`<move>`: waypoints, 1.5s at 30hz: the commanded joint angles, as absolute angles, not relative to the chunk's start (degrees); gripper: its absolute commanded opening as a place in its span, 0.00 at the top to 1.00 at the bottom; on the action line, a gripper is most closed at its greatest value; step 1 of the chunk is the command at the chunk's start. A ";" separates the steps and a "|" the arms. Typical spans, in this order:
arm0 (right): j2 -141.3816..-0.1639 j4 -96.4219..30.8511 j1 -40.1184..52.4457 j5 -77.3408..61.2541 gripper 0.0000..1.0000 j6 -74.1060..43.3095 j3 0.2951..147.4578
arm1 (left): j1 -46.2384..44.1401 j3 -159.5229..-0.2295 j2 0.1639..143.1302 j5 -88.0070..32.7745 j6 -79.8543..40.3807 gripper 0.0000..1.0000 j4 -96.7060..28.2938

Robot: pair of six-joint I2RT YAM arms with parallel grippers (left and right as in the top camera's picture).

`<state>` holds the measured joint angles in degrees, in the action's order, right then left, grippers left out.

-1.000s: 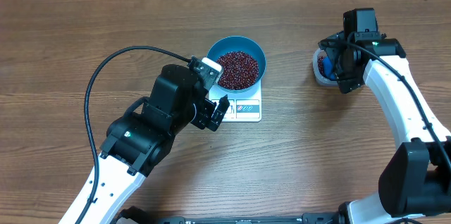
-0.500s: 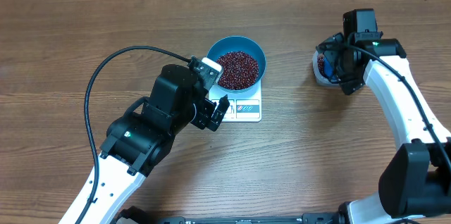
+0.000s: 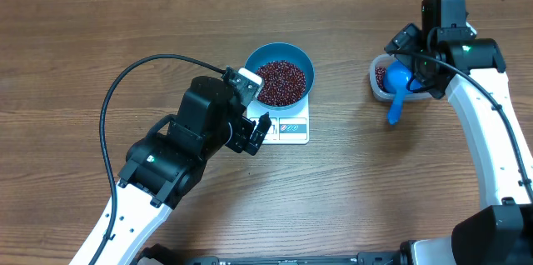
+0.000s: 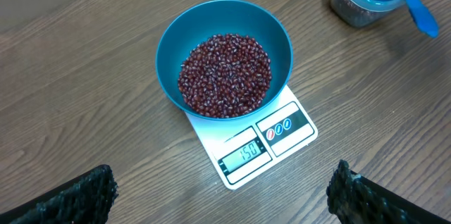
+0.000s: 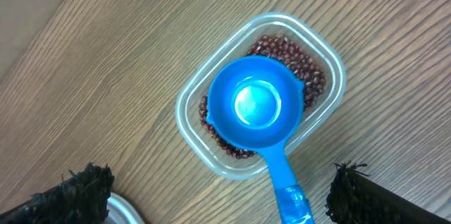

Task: Scoop item into bowl and weigh 150g on scale
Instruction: 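Lower the scoop into the bean tub and empty it, right gripper, then release the blue scoop in the tub and open the right gripper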

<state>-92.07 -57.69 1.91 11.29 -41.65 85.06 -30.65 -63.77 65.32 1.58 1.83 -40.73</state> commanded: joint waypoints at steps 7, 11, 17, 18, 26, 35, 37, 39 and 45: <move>-90.74 -57.19 1.85 13.45 0.00 -37.43 86.48 | -30.39 -63.75 65.25 1.93 1.50 0.00 -40.71; -90.74 -59.13 1.85 13.45 0.00 -30.57 87.92 | -30.39 -63.75 65.25 1.91 1.50 0.01 -40.71; -90.74 -65.14 1.85 13.45 0.00 -18.98 92.55 | -30.39 -63.77 65.25 1.93 1.50 0.01 -40.71; -90.74 -66.48 1.85 13.45 0.00 -17.15 93.54 | -30.39 -63.77 65.25 1.91 1.50 0.01 -40.71; -90.74 -78.43 1.85 13.21 0.00 -12.97 103.31 | -30.39 -63.77 65.25 1.93 1.50 0.00 -40.71; -90.74 -92.86 1.85 13.23 0.00 -12.99 117.03 | -30.39 -63.77 65.25 1.91 1.50 0.00 -40.71; -90.74 -93.43 1.85 13.26 0.00 -12.99 117.62 | -30.39 -63.77 65.25 1.91 1.50 0.00 -40.71; -90.78 -93.30 1.85 13.26 0.00 -12.99 117.56 | -30.39 -63.77 65.25 1.91 1.50 0.00 -40.71; -90.83 -92.88 1.85 13.26 0.00 -13.02 117.34 | -30.39 -63.77 65.25 1.93 1.50 0.00 -40.71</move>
